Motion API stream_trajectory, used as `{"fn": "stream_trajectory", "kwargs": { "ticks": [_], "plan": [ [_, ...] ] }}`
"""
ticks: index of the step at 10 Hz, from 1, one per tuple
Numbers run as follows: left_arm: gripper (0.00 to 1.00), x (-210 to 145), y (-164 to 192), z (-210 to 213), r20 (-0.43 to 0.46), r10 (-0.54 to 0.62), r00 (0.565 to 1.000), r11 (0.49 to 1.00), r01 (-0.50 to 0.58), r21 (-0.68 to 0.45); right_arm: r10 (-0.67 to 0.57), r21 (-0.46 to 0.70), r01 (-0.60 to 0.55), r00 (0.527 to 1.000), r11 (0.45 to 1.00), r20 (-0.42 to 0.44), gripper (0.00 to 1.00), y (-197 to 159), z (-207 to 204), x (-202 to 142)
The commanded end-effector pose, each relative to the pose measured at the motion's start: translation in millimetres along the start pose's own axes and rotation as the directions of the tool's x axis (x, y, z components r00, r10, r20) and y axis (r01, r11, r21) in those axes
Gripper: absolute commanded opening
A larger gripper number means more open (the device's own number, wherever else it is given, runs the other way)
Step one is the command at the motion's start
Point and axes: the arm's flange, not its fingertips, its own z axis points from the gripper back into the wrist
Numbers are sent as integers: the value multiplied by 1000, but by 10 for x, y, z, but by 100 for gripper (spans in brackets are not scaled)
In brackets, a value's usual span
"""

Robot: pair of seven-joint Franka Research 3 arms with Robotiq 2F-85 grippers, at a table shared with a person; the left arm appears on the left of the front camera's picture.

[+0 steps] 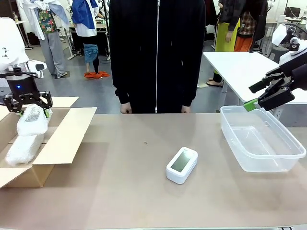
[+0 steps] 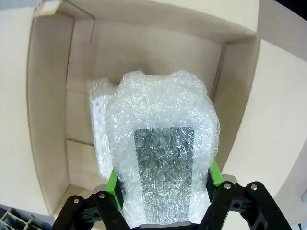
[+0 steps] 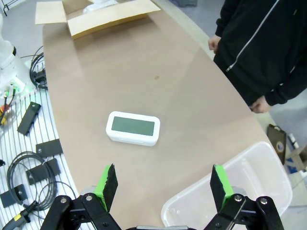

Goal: Separate and place wrapped and unwrapped clocks.
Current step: If the picked Digital clock is wrapped, place it in the Package Box ; if not, place it in the Organizing box.

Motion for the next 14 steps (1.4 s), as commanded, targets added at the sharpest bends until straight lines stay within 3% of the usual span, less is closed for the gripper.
{"fn": "stream_trajectory", "kwargs": {
  "ticks": [1,4,5,14],
  "plan": [
    [79,192,9,-49,24,2,1000,1000,-2,-6,2,21,-2,1000,1000,15,100,-16,-21,-10],
    [79,384,-45,-240,52,19,998,1000,-19,2,2,21,-2,1000,1000,15,100,-16,-21,-10],
    [100,405,-52,-285,31,16,999,1000,-16,-9,2,21,-2,1000,1000,15,100,-16,-21,-10],
    [100,277,40,-450,-52,-1,999,1000,2,4,2,21,-2,1000,1000,15,100,-16,-21,-10]
  ]
}}
